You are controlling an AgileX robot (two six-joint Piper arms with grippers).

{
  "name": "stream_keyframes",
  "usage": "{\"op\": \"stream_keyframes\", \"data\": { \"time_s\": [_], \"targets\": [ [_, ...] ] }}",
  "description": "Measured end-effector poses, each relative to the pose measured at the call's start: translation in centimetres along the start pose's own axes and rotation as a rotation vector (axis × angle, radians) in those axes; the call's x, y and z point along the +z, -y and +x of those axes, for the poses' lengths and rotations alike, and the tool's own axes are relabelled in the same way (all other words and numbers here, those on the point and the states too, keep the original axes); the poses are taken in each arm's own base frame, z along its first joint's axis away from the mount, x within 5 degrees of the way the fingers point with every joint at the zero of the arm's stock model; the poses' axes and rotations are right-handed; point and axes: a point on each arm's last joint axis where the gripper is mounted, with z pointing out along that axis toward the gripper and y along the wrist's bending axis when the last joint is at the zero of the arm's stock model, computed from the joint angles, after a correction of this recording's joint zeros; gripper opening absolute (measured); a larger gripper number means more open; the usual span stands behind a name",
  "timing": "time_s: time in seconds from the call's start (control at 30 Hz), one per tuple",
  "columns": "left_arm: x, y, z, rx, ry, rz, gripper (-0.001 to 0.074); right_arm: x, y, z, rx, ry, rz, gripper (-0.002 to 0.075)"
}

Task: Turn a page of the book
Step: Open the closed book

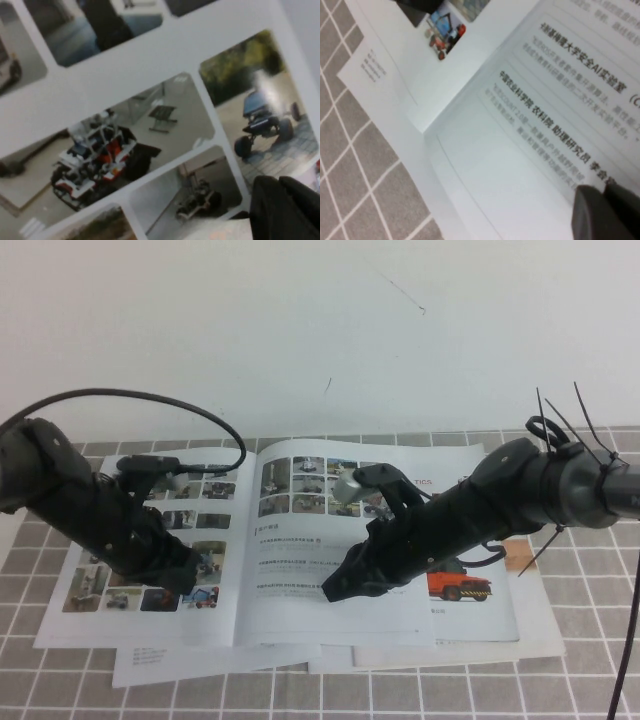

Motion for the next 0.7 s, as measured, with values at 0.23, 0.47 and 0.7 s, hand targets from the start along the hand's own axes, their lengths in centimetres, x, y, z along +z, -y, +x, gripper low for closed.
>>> {"op": "stream_keyframes", "data": {
  "time_s": [0.23,0.47,0.7],
  "targets": [
    [2.2,-0.8,0.1,-0.062,-0.032,0.051,-0.0004,-0.4,0.4,0.0,-0.030,-0.030,0.054,0.0043],
    [2.0,-0.7,0.0,-0.062,-0.023,0.073,-0.0004,-0.6,0.4,0.0,-0.041,-0.038,0.065,0.0041],
    [-0.6,0.3,-0.6,-0.029,0.050,0.052,-0.0004,-4.0,-1.3,-2.4,-0.138,0.064,0.156,0.0041]
  ]
}}
